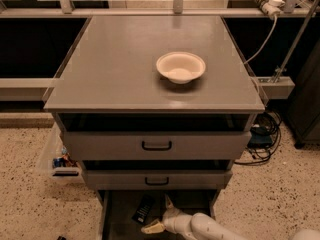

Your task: Pick rxbar chocolate from bottom drawer and place on counter

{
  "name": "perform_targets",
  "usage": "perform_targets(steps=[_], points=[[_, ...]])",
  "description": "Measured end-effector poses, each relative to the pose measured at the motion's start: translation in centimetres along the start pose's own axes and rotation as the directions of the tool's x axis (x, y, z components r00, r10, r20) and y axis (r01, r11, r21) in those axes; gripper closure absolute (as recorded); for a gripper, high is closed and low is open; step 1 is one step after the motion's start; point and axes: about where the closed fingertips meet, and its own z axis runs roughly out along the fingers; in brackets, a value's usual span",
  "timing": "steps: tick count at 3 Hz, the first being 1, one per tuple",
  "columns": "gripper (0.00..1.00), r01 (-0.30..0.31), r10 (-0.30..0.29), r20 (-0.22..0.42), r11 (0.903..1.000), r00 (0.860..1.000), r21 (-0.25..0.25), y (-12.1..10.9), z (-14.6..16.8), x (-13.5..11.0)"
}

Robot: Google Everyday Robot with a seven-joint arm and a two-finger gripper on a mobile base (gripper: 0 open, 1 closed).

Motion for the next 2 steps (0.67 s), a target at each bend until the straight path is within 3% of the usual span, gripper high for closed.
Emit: perform_targets(steps=[2], points=[[0.00, 0.097, -0.098, -0.006, 0.9938, 0.995, -0.055, 0.8, 4.5, -0.1]])
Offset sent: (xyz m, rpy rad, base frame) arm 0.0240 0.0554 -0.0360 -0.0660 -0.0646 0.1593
